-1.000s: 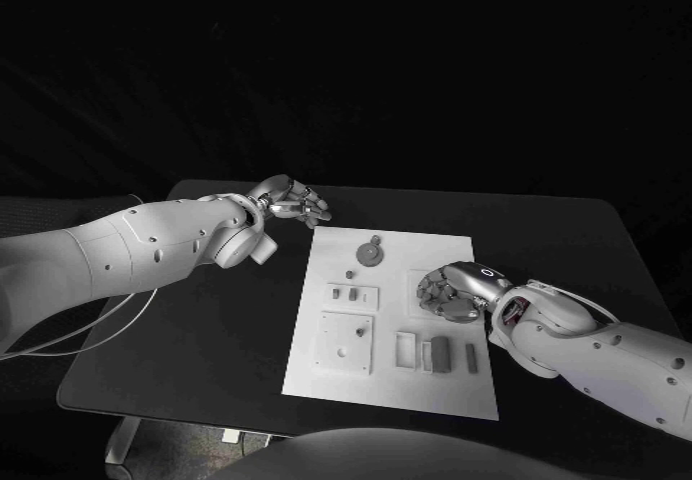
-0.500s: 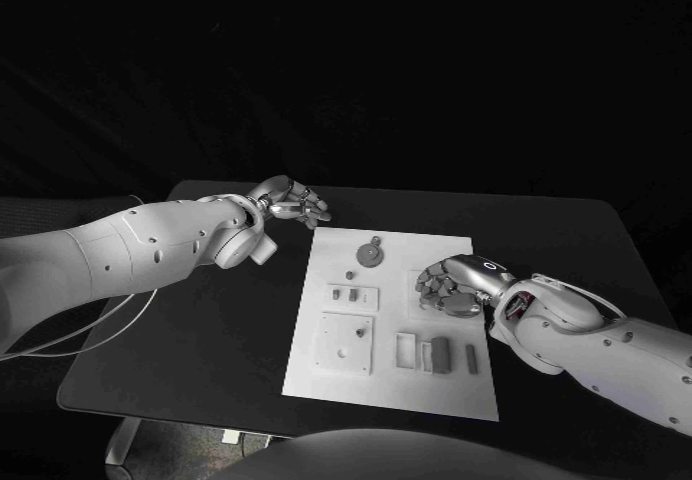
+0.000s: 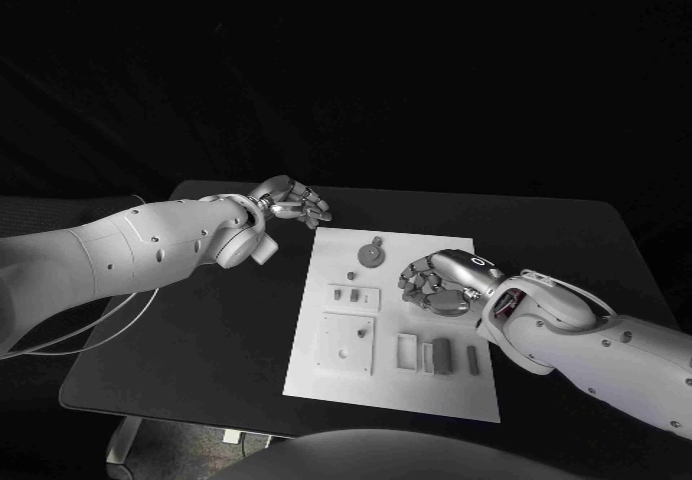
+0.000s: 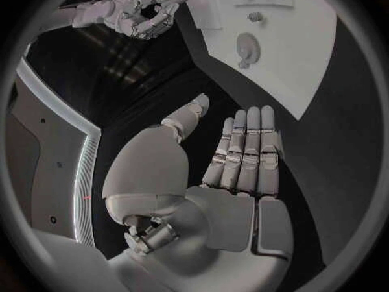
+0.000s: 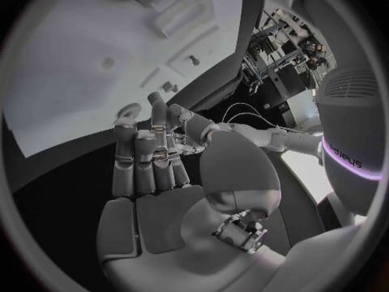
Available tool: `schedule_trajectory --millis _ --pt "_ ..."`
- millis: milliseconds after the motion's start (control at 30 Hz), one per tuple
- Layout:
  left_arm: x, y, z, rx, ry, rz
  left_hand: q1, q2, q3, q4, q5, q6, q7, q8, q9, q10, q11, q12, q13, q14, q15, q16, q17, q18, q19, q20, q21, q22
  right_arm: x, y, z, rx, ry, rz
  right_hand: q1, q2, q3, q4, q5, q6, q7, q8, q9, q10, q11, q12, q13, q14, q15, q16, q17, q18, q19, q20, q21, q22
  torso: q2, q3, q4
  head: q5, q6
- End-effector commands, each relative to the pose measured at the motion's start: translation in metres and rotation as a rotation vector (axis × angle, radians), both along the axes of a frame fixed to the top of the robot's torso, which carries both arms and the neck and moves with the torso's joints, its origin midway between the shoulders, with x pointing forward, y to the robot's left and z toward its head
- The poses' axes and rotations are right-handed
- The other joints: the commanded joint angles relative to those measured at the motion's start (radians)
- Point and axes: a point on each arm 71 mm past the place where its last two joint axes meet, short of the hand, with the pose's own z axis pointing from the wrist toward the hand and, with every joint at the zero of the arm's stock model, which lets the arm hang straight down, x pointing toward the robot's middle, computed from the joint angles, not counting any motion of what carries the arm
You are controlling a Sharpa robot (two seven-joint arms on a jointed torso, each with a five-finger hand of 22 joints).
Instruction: Assemble the parts on the task board
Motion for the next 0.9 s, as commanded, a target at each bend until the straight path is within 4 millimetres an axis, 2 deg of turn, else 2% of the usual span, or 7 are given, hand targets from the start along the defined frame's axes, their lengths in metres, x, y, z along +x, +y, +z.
schedule_trajectory --millis 33,300,400,500,700,900 --pt "0.001 -0.002 0.001 -0.01 -0.001 -0.008 0.007 0.002 -0.004 0.003 -0.006 -0.001 0.004 0.003 -0.001 0.004 0.0 -0.007 -0.001 0.006 0.002 -0.006 0.002 0.014 0.003 -0.001 -0.004 0.001 -0.006 0.016 0.003 0.032 0.025 0.044 -0.005 0.008 0.007 0.0 0.005 0.014 0.004 0.008 0.007 0.009 -0.001 -0.004 0.001 -0.001 -0.006 0.002 -0.001 0.045 0.002 -0.007 0.006 0.0 0.0 -0.0002 0.0006 0.009 -0.001" --pt "0.002 -0.002 0.001 -0.008 -0.003 -0.005 0.007 0.002 -0.005 0.003 -0.006 -0.002 0.004 0.003 -0.001 0.005 0.0 -0.007 -0.001 0.006 0.002 -0.006 0.002 0.014 0.003 -0.001 -0.004 0.001 -0.015 0.054 0.006 0.067 0.034 0.123 -0.007 0.011 0.008 -0.001 0.005 0.013 0.004 0.007 0.007 0.01 -0.001 -0.007 0.002 -0.002 -0.007 0.001 -0.001 0.045 0.001 -0.007 0.006 0.0 0.0 -0.0026 0.0015 0.03 -0.005" --pt "0.003 -0.004 0.001 -0.008 -0.005 -0.005 0.007 0.002 -0.005 0.003 -0.006 -0.002 0.004 0.003 -0.001 0.005 0.0 -0.007 -0.001 0.006 0.002 -0.007 0.002 0.014 0.003 -0.001 -0.004 0.001 -0.016 0.067 0.004 0.072 0.041 0.147 -0.008 0.012 0.008 -0.002 0.005 0.013 0.004 0.007 0.006 0.01 -0.001 -0.007 0.002 -0.002 -0.007 0.001 -0.002 0.045 0.001 -0.007 0.006 0.0 0.0 -0.0029 0.0028 0.041 -0.009" --pt "0.003 -0.005 0.001 -0.008 -0.004 -0.007 0.007 0.002 -0.005 0.003 -0.006 -0.002 0.004 0.003 -0.002 0.005 0.0 -0.007 -0.001 0.006 0.002 -0.007 0.002 0.014 0.003 -0.001 -0.004 0.001 -0.022 0.078 -0.004 0.073 0.055 0.168 -0.01 0.014 0.009 -0.003 0.005 0.012 0.004 0.007 0.006 0.01 -0.001 -0.009 0.003 -0.003 -0.007 0.0 -0.002 0.045 0.0 -0.007 0.006 0.0 0.0 -0.0028 0.0038 0.057 -0.013" --pt "0.004 -0.008 0.001 -0.01 -0.002 -0.014 0.007 0.002 -0.005 0.003 -0.006 -0.002 0.004 0.003 -0.002 0.005 0.0 -0.007 -0.002 0.006 0.002 -0.007 0.003 0.014 0.003 -0.001 -0.005 0.001 -0.03 0.093 -0.019 0.061 0.071 0.198 -0.011 0.015 0.009 -0.004 0.005 0.012 0.004 0.006 0.006 0.01 -0.001 -0.01 0.003 -0.003 -0.007 0.0 -0.002 0.045 0.0 -0.007 0.005 0.0 0.0 -0.0026 0.0032 0.082 -0.018" --pt "0.004 -0.009 0.001 -0.012 -0.003 -0.017 0.007 0.002 -0.005 0.003 -0.006 -0.002 0.004 0.004 -0.002 0.005 0.0 -0.008 -0.002 0.006 0.002 -0.008 0.003 0.014 0.003 -0.001 -0.005 0.001 -0.036 0.096 -0.033 0.041 0.096 0.213 -0.012 0.017 0.009 -0.005 0.005 0.011 0.004 0.006 0.006 0.01 -0.001 -0.011 0.004 -0.004 -0.007 0.0 -0.002 0.045 0.0 -0.007 0.006 0.0 0.0 -0.003 0.0021 0.104 -0.029"
